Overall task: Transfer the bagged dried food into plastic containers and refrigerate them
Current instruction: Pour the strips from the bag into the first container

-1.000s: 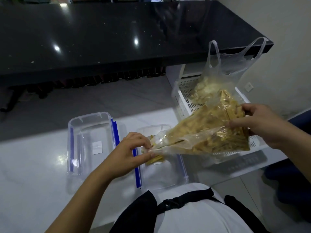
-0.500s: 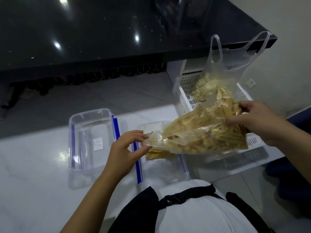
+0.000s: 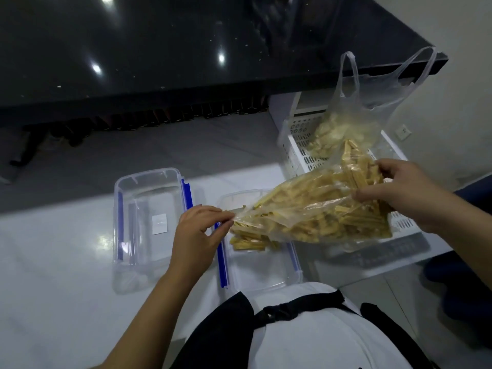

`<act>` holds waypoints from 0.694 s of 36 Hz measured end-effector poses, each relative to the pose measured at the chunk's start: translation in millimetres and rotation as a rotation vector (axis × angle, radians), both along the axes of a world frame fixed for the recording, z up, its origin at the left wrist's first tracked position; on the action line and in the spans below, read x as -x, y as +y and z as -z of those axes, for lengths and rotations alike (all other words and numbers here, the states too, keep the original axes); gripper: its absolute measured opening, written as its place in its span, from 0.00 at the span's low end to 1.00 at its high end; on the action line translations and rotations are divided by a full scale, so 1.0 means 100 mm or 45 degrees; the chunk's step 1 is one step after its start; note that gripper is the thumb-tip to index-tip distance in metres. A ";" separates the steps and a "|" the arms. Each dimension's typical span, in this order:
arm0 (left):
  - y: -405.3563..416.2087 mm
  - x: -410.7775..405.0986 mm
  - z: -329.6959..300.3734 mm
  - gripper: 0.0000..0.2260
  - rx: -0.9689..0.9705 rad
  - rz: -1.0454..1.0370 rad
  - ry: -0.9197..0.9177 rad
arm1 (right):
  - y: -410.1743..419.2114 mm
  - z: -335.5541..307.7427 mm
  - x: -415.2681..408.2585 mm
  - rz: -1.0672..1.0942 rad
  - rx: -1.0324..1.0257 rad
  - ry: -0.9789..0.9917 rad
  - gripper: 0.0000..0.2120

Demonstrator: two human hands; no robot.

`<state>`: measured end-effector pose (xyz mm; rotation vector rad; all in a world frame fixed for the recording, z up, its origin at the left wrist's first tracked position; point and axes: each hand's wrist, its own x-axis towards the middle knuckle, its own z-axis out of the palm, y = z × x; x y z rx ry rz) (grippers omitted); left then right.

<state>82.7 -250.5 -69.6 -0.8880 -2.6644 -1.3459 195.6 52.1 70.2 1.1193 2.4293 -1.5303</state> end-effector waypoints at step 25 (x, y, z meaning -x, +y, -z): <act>0.01 -0.07 0.07 0.09 -0.082 -0.082 0.135 | 0.02 -0.06 0.10 -0.033 -0.122 0.112 0.19</act>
